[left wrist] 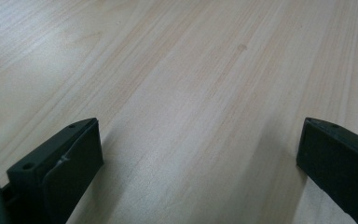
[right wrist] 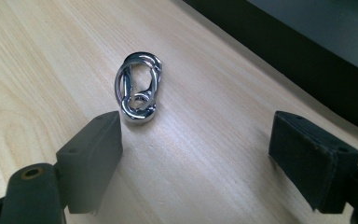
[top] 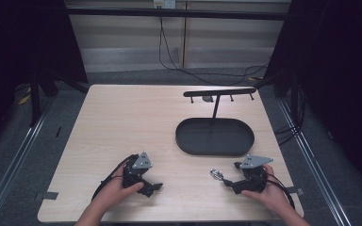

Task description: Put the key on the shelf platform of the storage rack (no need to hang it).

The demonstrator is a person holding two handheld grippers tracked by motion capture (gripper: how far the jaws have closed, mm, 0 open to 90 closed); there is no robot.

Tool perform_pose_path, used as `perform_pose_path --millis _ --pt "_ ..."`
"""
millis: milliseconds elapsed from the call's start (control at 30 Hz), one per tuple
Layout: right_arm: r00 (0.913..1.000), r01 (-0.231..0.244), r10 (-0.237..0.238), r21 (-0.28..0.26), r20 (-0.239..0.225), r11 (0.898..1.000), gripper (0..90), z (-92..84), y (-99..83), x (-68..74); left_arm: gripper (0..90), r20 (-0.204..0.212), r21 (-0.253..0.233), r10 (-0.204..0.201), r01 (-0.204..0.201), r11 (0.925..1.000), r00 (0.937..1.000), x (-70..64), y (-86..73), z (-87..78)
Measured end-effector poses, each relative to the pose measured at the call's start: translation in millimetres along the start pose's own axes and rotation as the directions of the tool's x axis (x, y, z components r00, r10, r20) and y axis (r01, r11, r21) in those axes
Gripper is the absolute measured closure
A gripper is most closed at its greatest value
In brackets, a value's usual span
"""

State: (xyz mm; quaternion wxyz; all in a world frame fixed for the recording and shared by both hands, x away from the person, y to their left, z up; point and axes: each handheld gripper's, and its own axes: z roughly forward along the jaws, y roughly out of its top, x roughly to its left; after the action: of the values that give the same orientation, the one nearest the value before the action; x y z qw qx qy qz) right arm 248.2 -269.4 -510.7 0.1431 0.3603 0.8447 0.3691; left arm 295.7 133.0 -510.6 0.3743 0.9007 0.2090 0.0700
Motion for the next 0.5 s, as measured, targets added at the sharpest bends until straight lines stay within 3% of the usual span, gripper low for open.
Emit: perform_pose_path --millis 200,233,267,333,367,400,500 --pt "1.0000 -0.001 0.001 0.003 0.002 1.000 17.0 0.1 0.7 0.2 0.0 0.000 -0.002 -0.002 0.002 1.0000 1.0000 -0.1 0.0 0.1" --pt "1.0000 -0.003 0.003 0.050 0.005 0.999 18.8 -0.7 5.9 0.5 0.0 0.001 0.003 0.004 -0.004 1.0000 1.0000 0.3 0.1 -0.2" --pt "1.0000 -0.003 0.003 0.050 0.005 0.999 18.8 -0.7 5.9 0.5 0.0 0.001 0.003 0.004 -0.004 1.0000 1.0000 0.3 0.1 -0.2" --pt "0.9999 -0.011 0.010 0.123 0.010 0.992 22.5 -2.3 13.8 1.3 0.0 0.001 0.002 0.004 -0.004 1.0000 1.0000 0.3 0.1 -0.1" --pt "0.9998 -0.018 0.016 0.216 0.009 0.976 24.5 -4.5 22.6 2.1 0.0 0.001 0.002 0.003 -0.003 1.0000 1.0000 0.3 0.1 -0.1" --pt "0.9998 -0.020 0.018 0.252 0.007 0.968 23.8 -5.3 26.2 2.2 0.0 0.001 0.003 0.004 -0.004 1.0000 1.0000 0.3 0.1 -0.1" --pt "0.9994 -0.035 0.035 0.272 0.004 0.962 28.1 -8.3 33.3 3.6 0.0 0.001 0.002 0.004 -0.004 1.0000 1.0000 0.4 0.1 -0.1"
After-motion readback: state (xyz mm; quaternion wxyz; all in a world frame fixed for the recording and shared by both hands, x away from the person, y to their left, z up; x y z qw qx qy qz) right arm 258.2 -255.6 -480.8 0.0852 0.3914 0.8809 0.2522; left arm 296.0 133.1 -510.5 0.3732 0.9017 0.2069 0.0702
